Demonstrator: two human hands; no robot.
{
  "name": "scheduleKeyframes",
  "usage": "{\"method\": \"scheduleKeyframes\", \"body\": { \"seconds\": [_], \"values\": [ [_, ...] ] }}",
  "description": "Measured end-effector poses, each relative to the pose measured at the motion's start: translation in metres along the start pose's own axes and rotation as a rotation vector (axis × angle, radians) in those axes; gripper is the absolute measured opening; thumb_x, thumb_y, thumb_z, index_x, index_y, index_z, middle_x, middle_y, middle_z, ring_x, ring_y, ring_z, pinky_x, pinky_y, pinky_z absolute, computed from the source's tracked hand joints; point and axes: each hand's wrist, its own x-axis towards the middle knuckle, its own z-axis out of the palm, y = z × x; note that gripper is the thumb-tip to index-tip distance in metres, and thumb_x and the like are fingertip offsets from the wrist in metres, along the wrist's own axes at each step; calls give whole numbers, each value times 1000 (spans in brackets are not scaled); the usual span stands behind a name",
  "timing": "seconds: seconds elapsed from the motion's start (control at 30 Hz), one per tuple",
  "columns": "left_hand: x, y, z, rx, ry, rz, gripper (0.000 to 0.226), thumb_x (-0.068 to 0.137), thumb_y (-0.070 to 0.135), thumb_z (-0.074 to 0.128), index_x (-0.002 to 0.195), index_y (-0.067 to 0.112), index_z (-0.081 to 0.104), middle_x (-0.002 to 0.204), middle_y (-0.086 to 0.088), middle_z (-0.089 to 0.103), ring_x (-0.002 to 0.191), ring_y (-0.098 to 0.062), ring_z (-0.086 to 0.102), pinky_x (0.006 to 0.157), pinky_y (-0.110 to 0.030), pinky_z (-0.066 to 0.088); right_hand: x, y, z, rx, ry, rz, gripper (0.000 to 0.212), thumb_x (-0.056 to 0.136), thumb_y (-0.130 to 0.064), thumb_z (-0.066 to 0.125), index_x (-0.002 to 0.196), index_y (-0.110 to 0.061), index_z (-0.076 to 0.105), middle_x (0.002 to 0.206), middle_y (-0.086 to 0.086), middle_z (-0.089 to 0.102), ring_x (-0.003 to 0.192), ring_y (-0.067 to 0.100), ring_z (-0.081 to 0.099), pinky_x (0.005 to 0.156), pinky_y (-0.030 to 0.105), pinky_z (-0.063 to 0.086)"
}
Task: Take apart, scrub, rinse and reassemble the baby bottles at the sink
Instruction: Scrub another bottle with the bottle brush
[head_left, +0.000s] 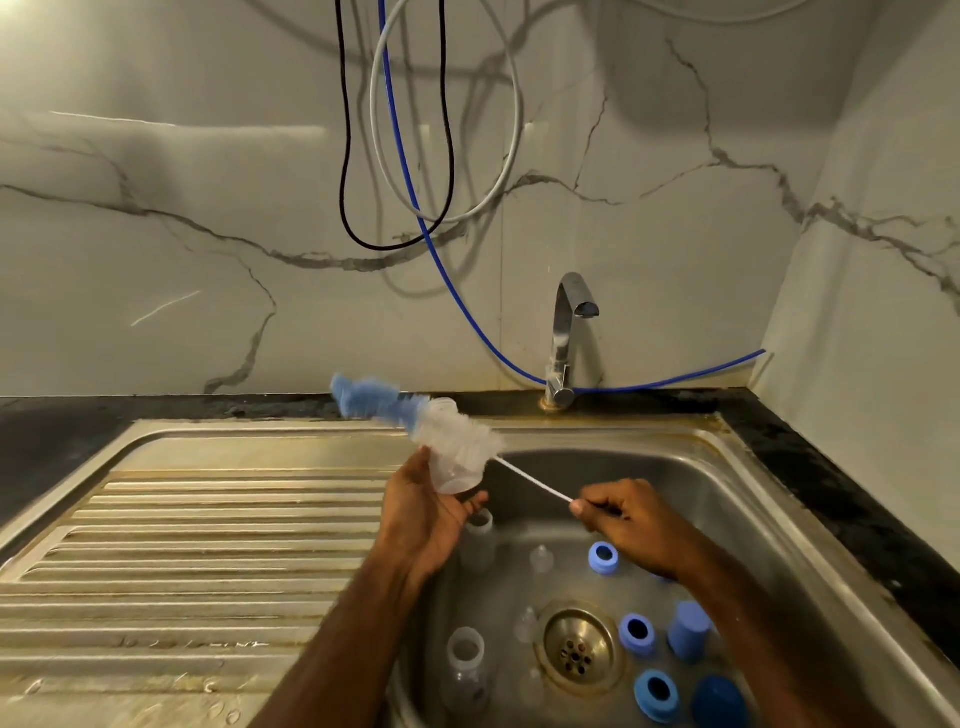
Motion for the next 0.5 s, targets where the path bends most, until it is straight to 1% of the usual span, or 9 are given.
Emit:
{"method": "scheduleKeyframes", "body": {
  "seconds": [0.07,0.17,0.23,0.27,0.3,0.33,0.4,0.43,0.5],
  "values": [
    [1,6,-4,-29,16,8,37,104,34,39,114,12,67,101,-15,75,94,-30,66,82,-43,49,-3,3,-8,13,-7,29,37,100,-27,58,64,-24,57,59,-4,51,57,2,49,57,19,47],
    [-4,3,2,94,30,-61,51,103,48,37,127,9,61,90,-16,71,73,-24,64,55,-32,44,-1,-1,1,-22,97,61,35,101,-30,56,68,-21,59,57,-6,52,54,2,49,55,18,45],
    [-4,-3,4,152,-14,-72,62,95,61,50,132,12,59,92,-15,68,71,-22,62,50,-29,43,3,-7,12,-24,113,25,36,101,-31,55,68,-18,59,55,-9,50,53,2,48,55,18,41],
    [-4,-4,4,172,-36,-54,67,89,61,61,135,12,58,94,-14,67,73,-22,61,51,-30,46,4,-8,13,-10,88,14,36,101,-30,55,68,-18,59,54,-11,50,54,2,47,57,18,41],
    [-4,-3,3,182,-51,-27,72,83,58,70,136,12,56,97,-14,69,78,-23,63,58,-34,51,3,-7,10,8,50,11,37,101,-30,56,66,-21,59,55,-11,50,54,2,47,58,18,41],
    [-3,-3,0,168,-57,1,74,81,54,73,138,11,55,106,-14,71,90,-26,66,74,-40,56,2,-5,5,26,0,19,38,101,-29,56,63,-25,58,55,-11,50,55,1,47,58,18,42],
    [0,0,-4,79,-61,9,65,85,49,70,138,13,57,126,-15,70,120,-32,63,110,-52,44,-3,-1,-7,52,-85,57,42,101,-29,56,59,-33,57,57,-9,51,56,1,48,60,19,44],
    [0,1,-4,55,-52,9,61,86,48,66,137,15,58,130,-14,68,126,-33,60,116,-54,37,-5,1,-9,56,-98,70,43,101,-30,56,59,-35,57,57,-8,51,57,1,49,60,20,46],
    [1,-1,-2,90,-20,-6,59,84,50,64,132,16,61,129,-14,68,124,-35,60,113,-54,39,-3,1,-5,30,-26,61,40,101,-30,56,61,-32,57,57,-8,50,56,2,48,58,23,44]
  ]
}}
